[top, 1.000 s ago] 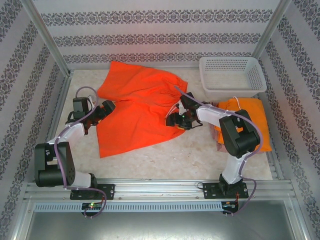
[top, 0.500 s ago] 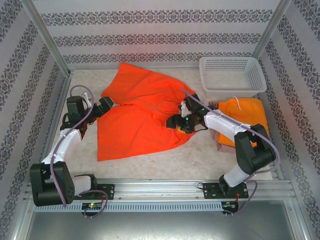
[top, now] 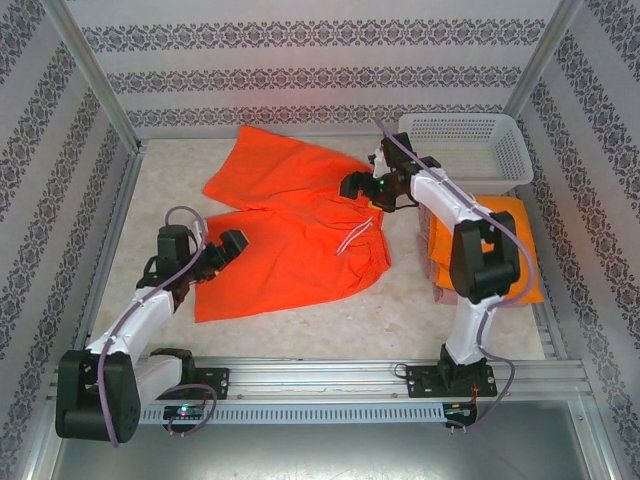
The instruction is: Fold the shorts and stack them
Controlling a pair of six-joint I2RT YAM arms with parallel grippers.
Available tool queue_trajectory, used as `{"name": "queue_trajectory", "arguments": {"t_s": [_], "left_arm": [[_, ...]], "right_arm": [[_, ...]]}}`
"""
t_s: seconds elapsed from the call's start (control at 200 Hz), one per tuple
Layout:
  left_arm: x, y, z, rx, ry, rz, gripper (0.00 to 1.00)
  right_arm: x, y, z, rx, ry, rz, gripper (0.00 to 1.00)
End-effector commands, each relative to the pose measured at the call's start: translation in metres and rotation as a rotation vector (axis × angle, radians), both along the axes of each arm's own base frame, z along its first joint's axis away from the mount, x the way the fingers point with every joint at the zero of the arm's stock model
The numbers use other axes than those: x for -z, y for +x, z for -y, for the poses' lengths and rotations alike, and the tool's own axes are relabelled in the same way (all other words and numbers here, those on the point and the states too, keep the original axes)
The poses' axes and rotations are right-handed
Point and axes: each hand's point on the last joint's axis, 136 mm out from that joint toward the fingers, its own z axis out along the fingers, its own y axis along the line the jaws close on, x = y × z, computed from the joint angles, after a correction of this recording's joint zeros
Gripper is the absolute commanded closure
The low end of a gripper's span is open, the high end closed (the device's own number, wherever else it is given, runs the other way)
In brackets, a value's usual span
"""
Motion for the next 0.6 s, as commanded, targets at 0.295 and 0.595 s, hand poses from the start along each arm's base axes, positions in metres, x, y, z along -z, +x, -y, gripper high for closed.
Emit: {"name": "queue_trajectory", "arguments": {"t_s": [0.295,0.595], "left_arm": [[0.067,-0.019,-0.012,-0.041,0.105,-0.145,0.00],[0.075,-0.014,-0.026,-0.073,0.154,-0.154,0.00]], "right_arm": [[0.055,0.039,0.024,-0.024,-0.244,-0.079,0.09],[0.081,0.051,0.045,-0.016,-0.388,-0.118,0.09]]}}
